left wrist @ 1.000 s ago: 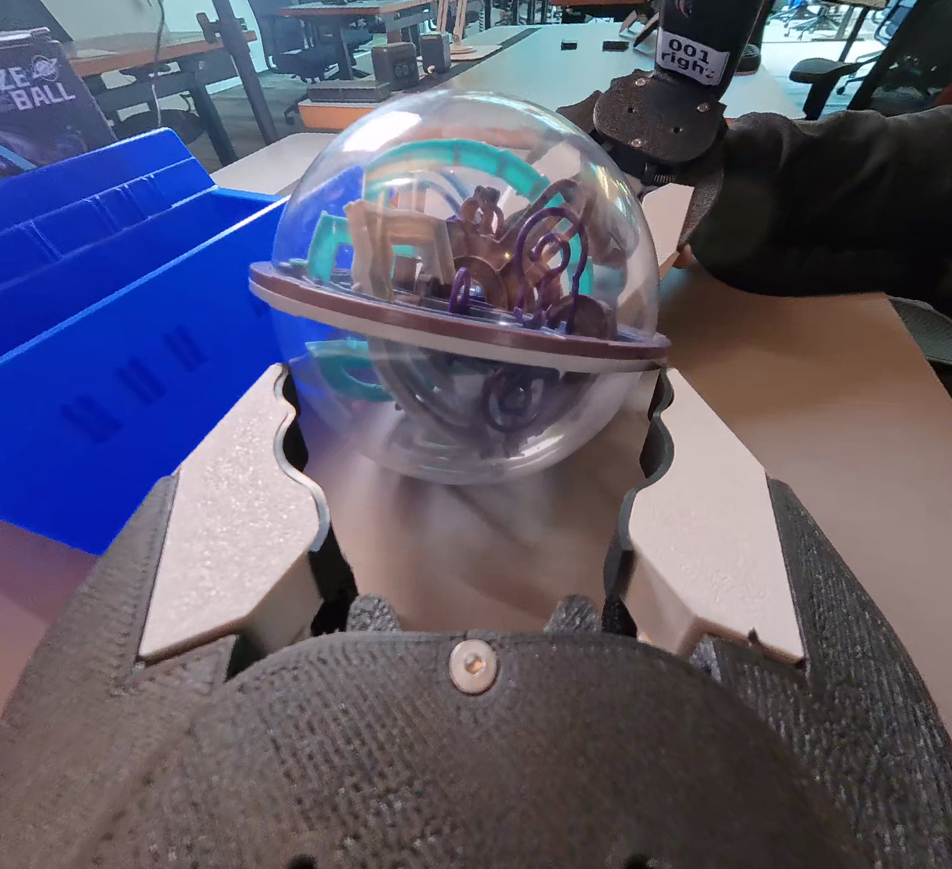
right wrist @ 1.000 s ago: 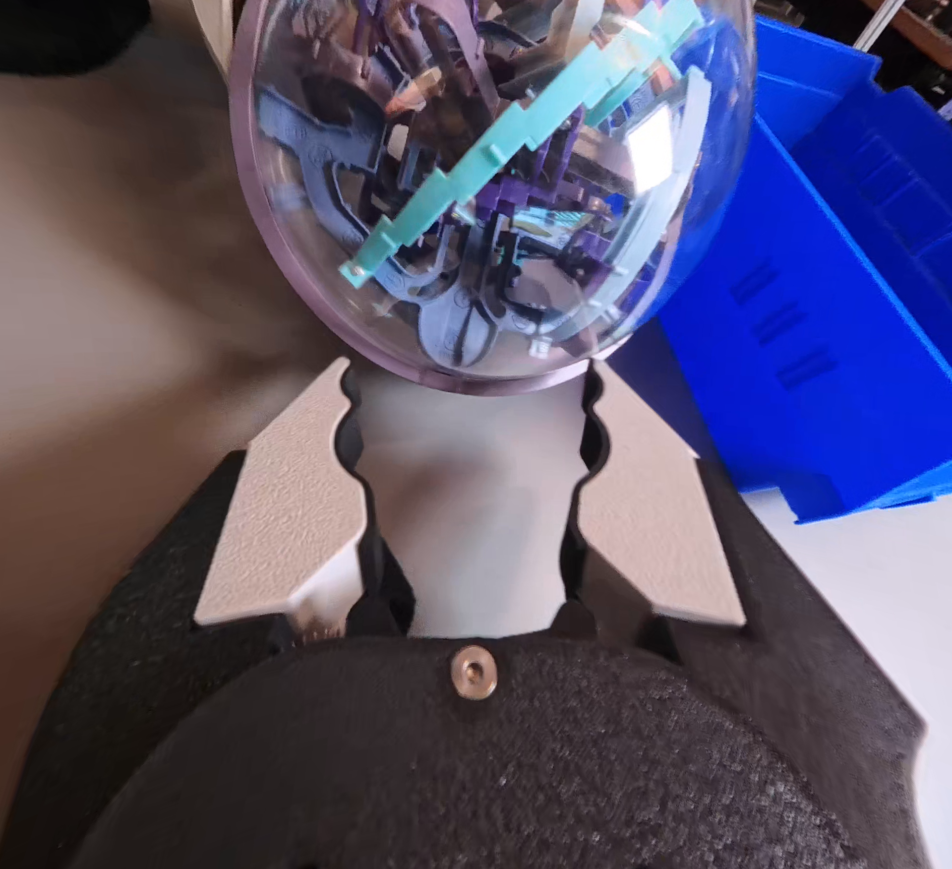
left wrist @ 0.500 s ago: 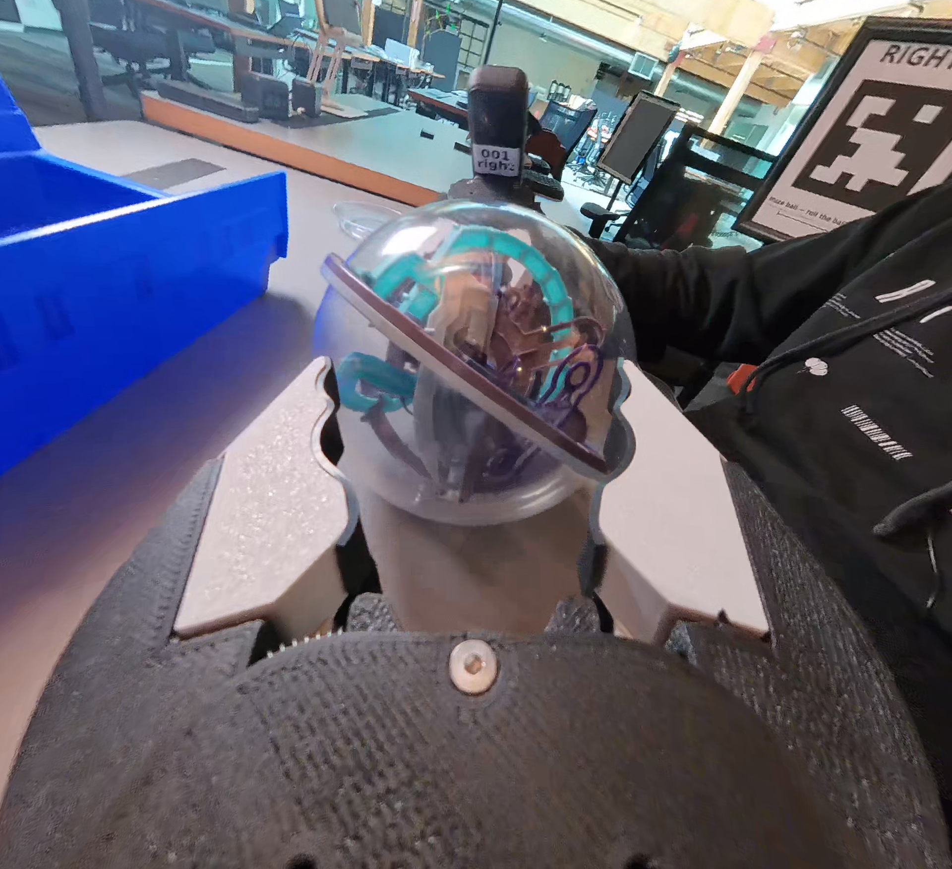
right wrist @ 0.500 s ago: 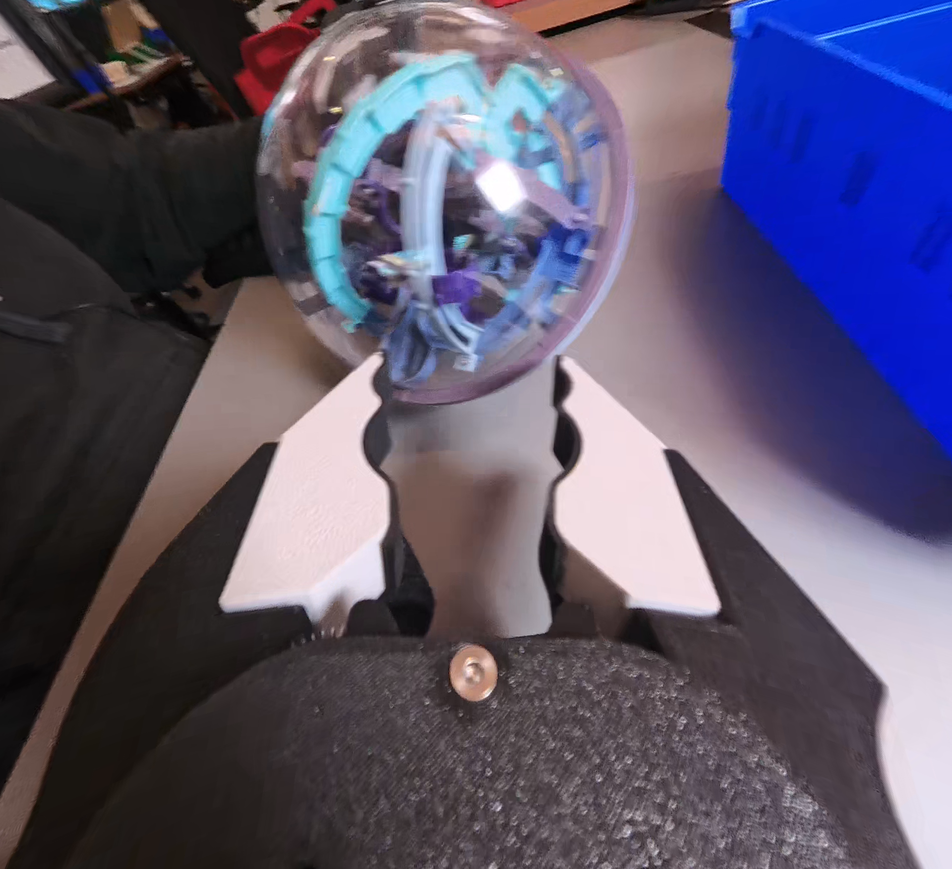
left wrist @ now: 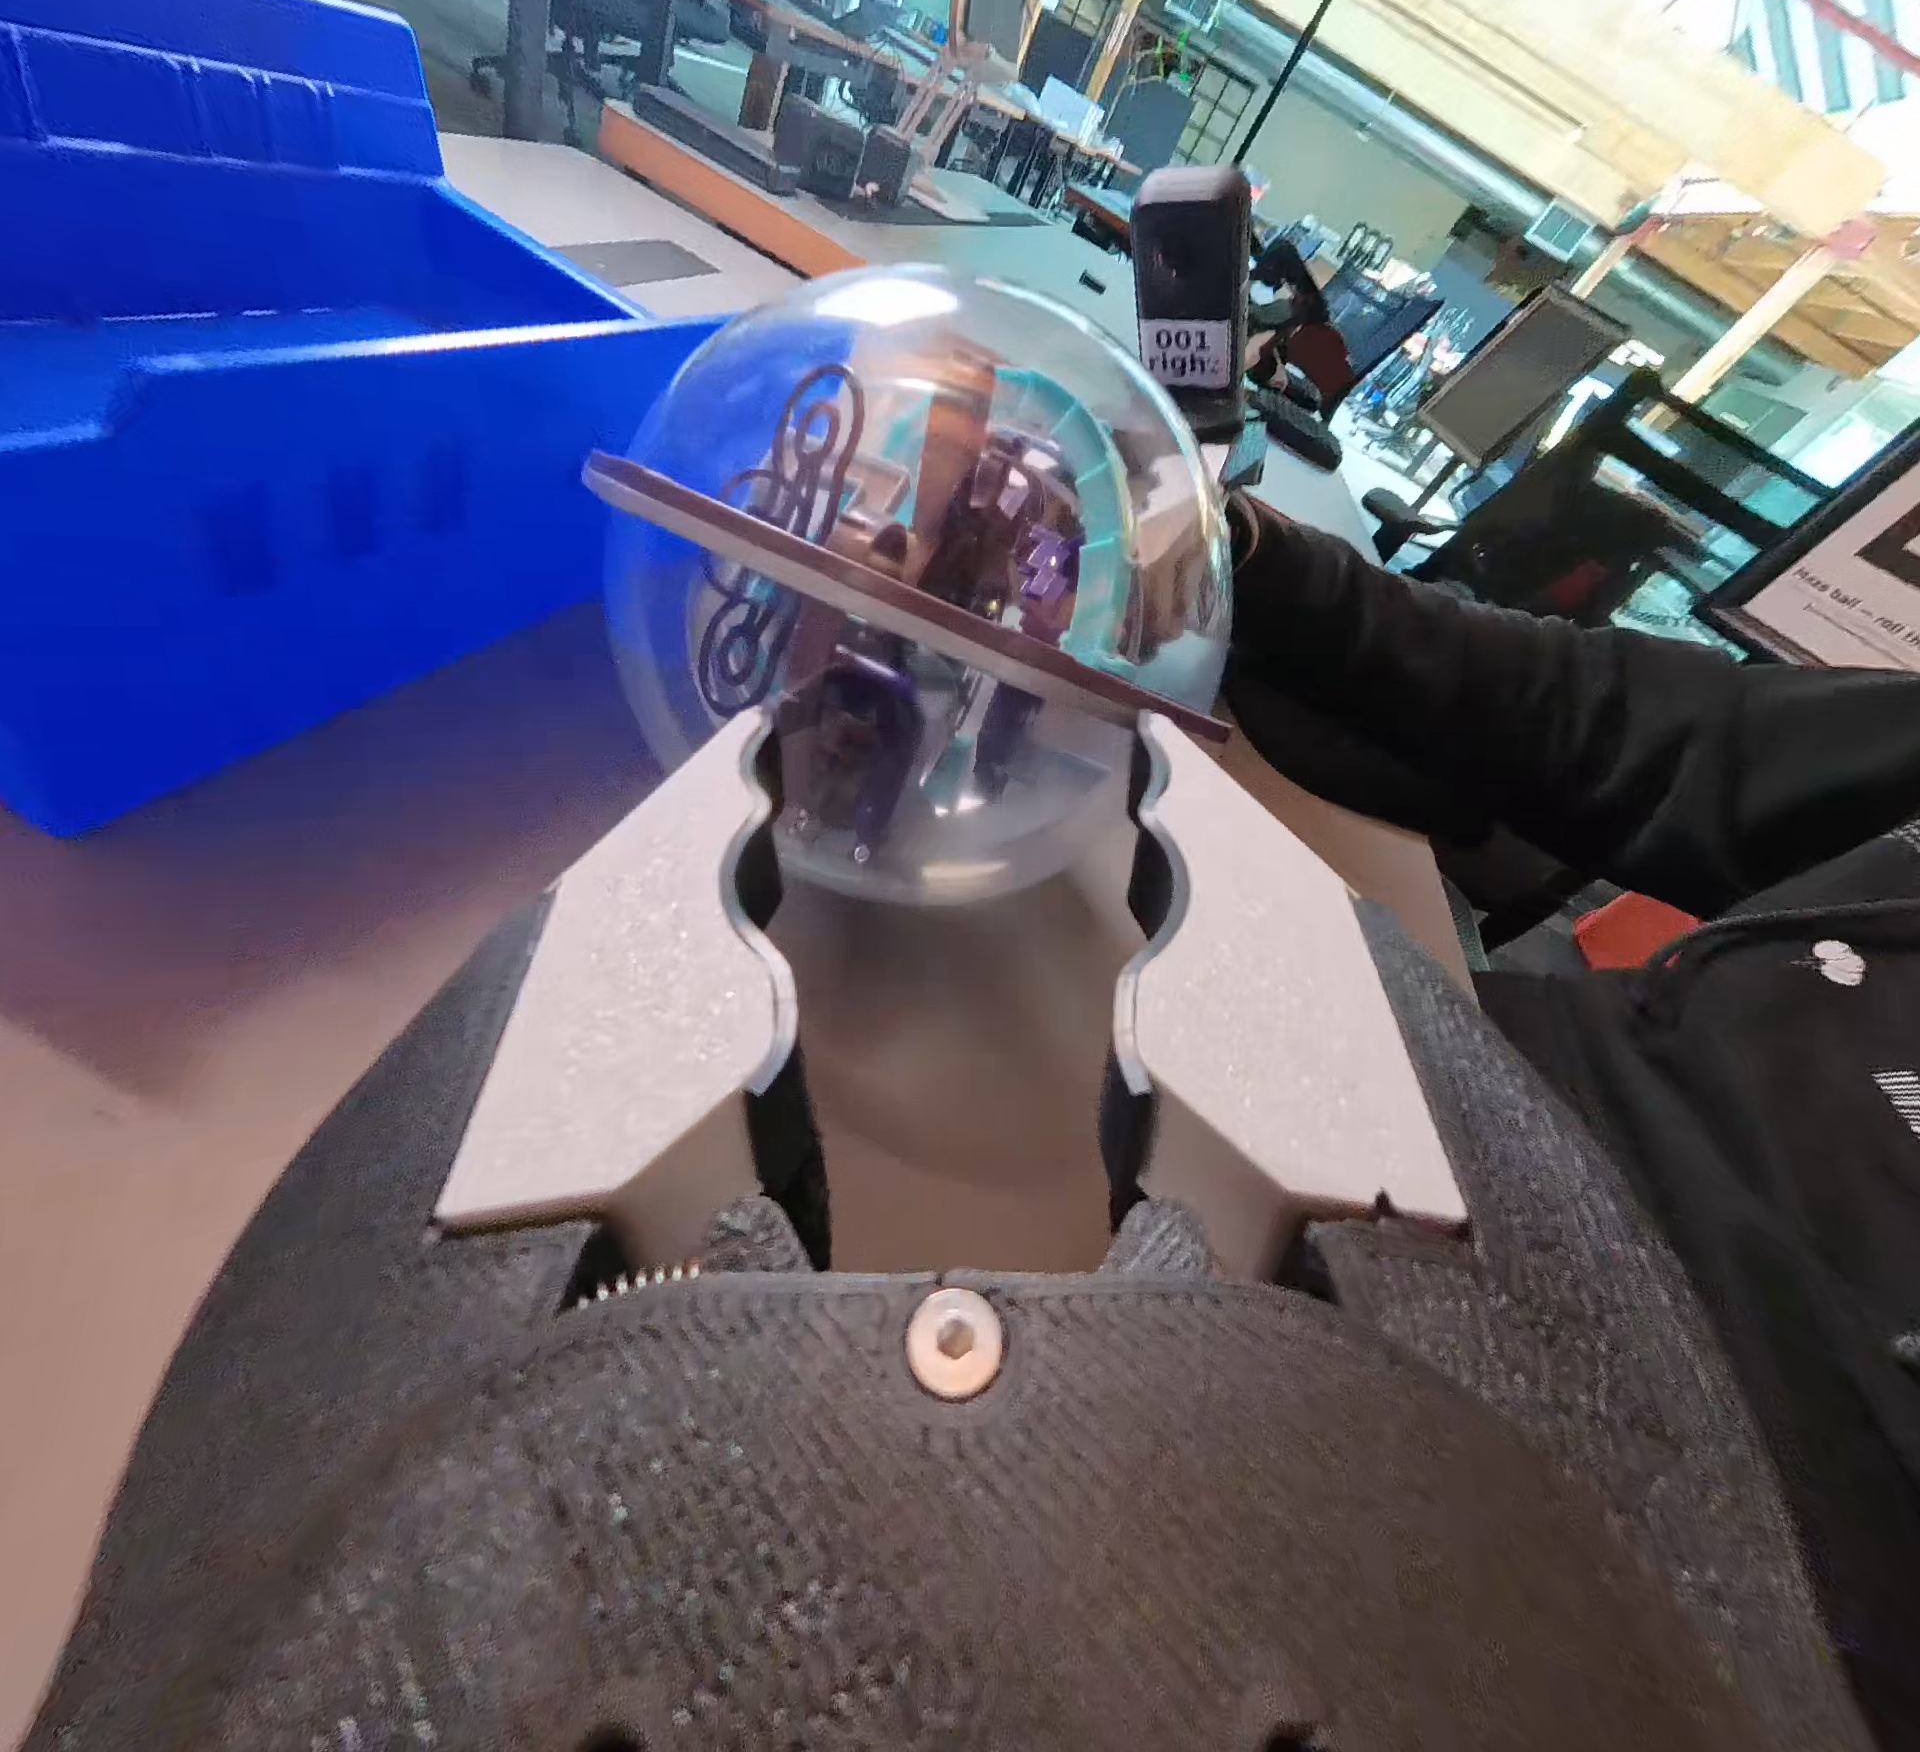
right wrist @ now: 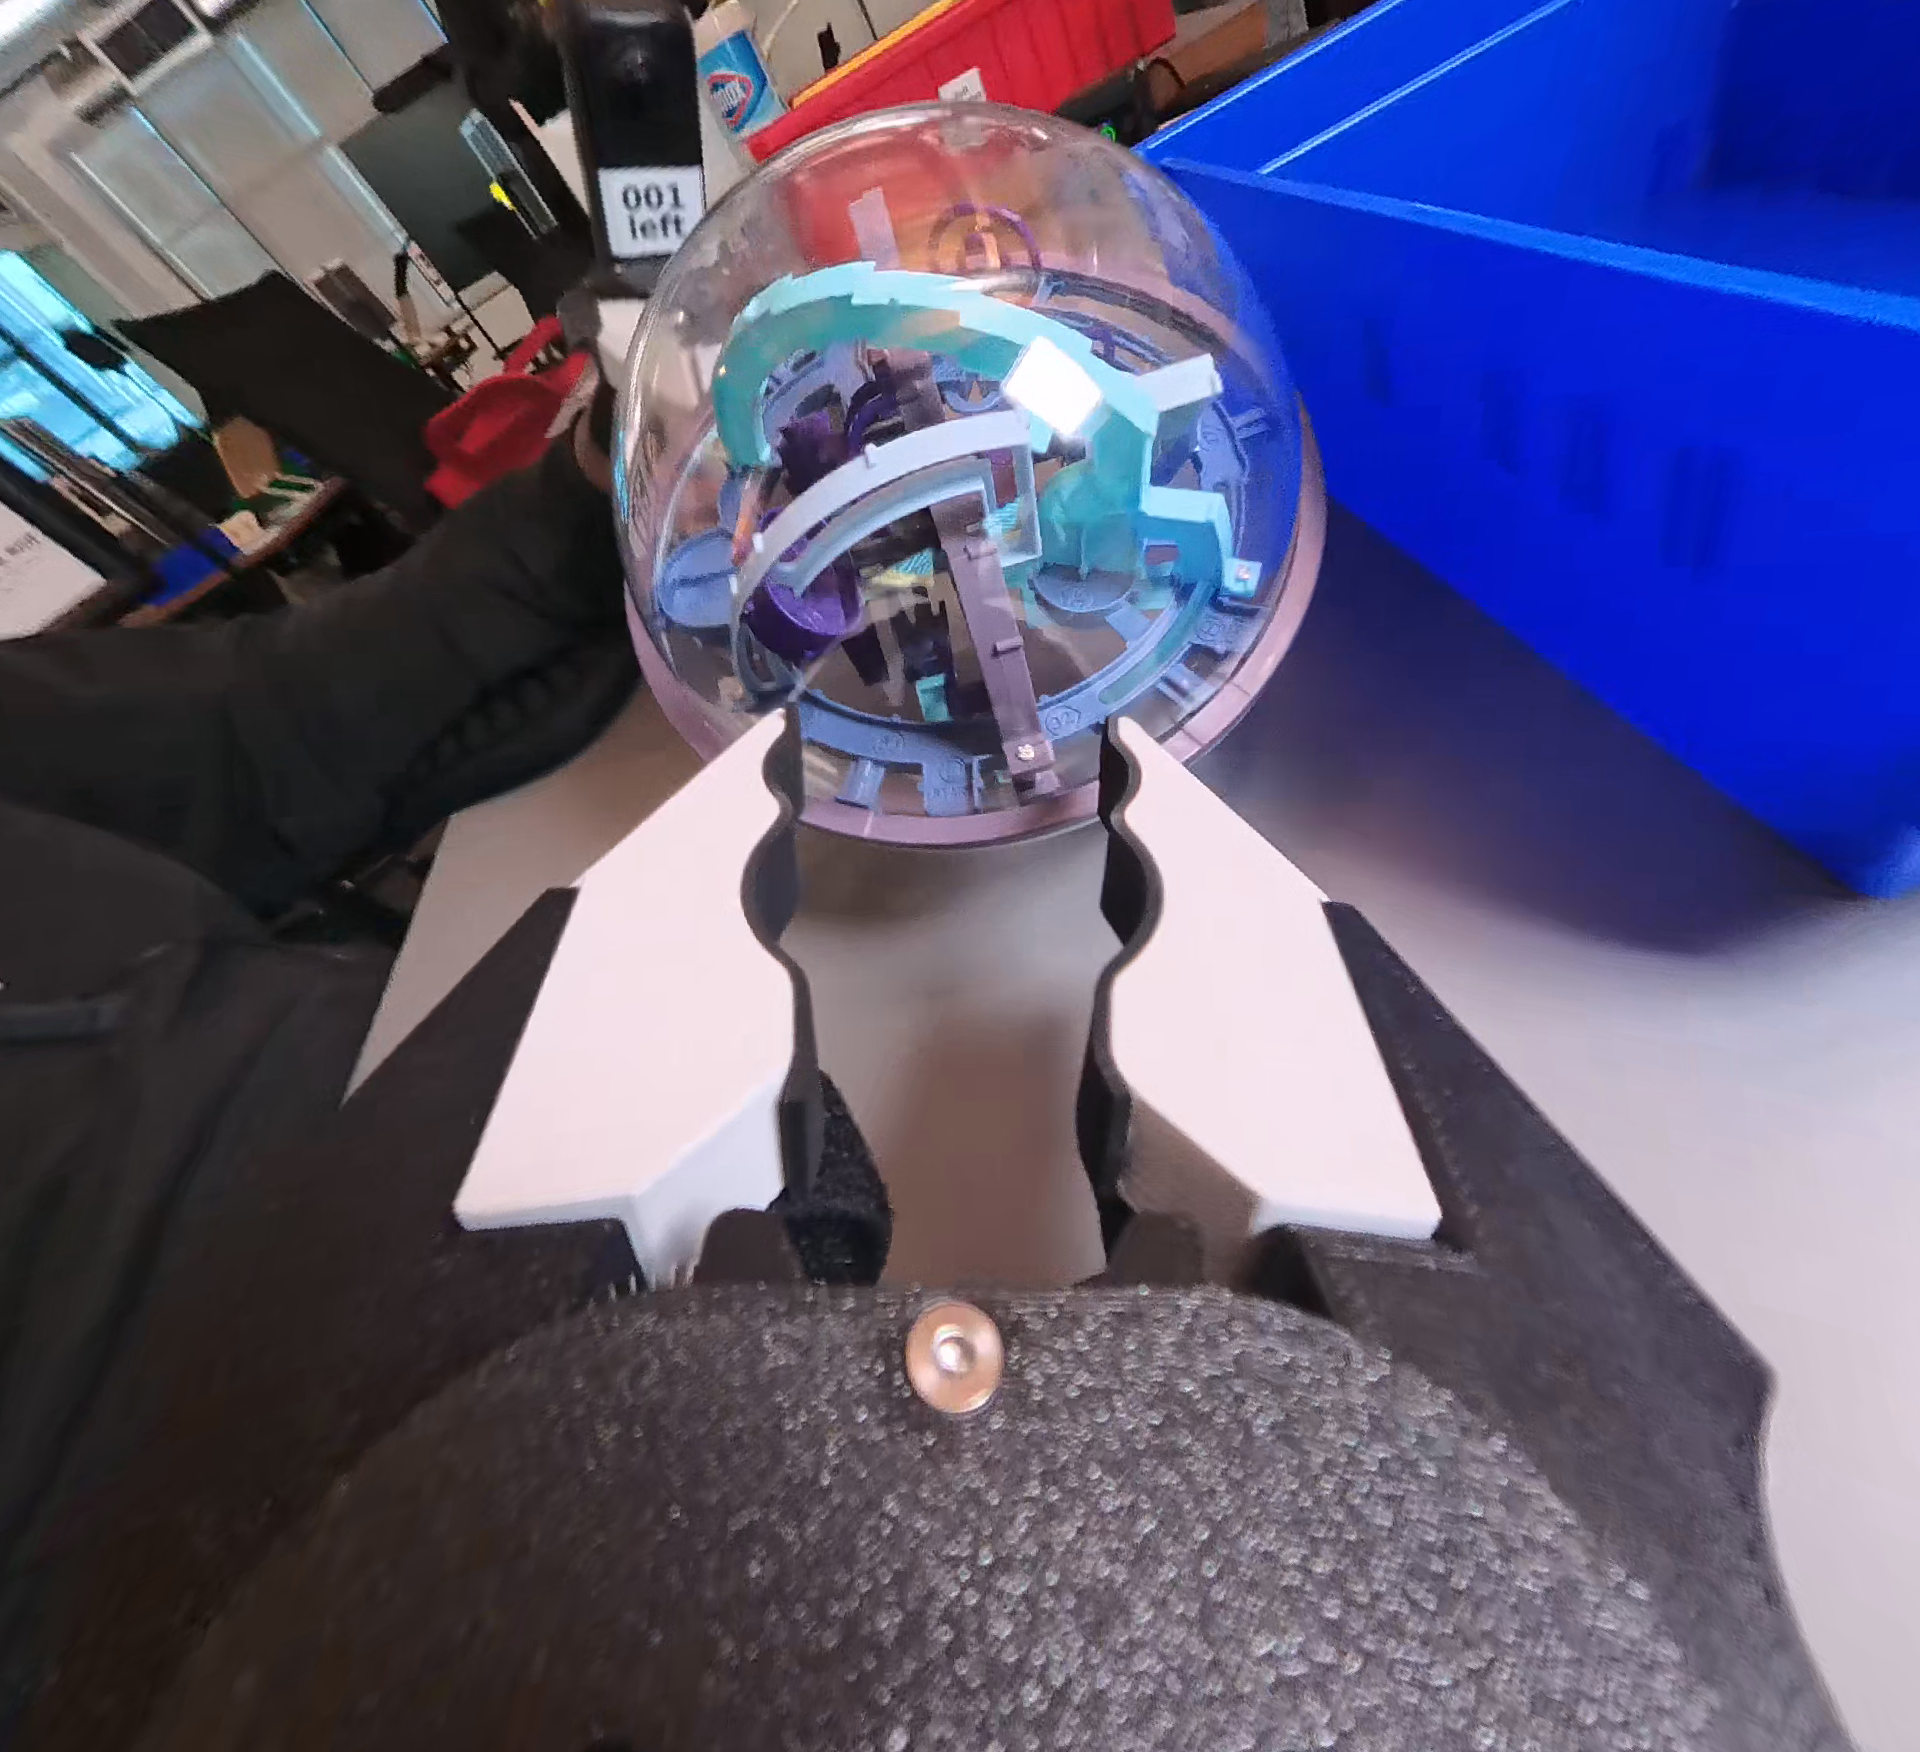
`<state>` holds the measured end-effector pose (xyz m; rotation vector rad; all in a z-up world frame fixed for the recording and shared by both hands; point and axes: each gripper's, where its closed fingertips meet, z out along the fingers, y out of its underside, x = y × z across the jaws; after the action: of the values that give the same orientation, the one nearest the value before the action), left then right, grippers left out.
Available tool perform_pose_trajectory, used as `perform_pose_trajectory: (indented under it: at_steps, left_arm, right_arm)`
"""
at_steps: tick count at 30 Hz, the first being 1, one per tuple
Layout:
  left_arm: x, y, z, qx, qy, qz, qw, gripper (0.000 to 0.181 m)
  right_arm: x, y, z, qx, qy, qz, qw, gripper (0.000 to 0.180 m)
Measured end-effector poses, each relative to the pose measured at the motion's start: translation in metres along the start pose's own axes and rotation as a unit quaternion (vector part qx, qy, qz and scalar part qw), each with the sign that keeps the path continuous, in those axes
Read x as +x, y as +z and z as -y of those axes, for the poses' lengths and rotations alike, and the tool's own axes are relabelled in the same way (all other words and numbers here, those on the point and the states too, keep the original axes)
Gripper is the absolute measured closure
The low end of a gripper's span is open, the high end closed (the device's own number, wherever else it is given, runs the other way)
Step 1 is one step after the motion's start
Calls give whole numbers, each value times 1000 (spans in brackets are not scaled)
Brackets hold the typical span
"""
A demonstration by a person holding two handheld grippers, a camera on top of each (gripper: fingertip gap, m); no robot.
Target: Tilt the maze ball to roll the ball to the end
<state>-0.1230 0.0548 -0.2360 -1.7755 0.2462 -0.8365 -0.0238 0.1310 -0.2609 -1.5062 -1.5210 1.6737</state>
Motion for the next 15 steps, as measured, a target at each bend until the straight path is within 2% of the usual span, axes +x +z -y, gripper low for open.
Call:
perform_pose_trajectory:
  at_steps: [2, 3, 6, 9, 11, 13, 15]
  left_arm:
    - [8, -7, 7, 21, 11, -35, 999, 142]
    - [16, -10, 9, 30, 11, -62, 998, 145]
    - [12, -18, -2, 1, 7, -64, 998, 133]
    - [-5, -27, 8, 47, -44, -50, 997, 116]
    - [-16, -22, 9, 61, -93, -46, 993, 107]
    - [-3, -12, 2, 36, -101, -85, 991, 114]
    - [5, -8, 4, 36, -75, -92, 992, 119]
  right_arm:
    - [-4, -3, -2, -2, -28, 2, 1000, 139]
    - [-9, -5, -2, -1, -40, 11, 999, 143]
    - [-11, -6, -7, -19, -57, 7, 998, 141]
    - [-3, -5, -21, -56, -9, 8, 998, 126]
    - [-7, 2, -29, -74, 26, 29, 996, 125]
    - [-18, 9, -35, -93, 15, 50, 994, 130]
    - [-26, 13, -46, -121, -18, 56, 991, 136]
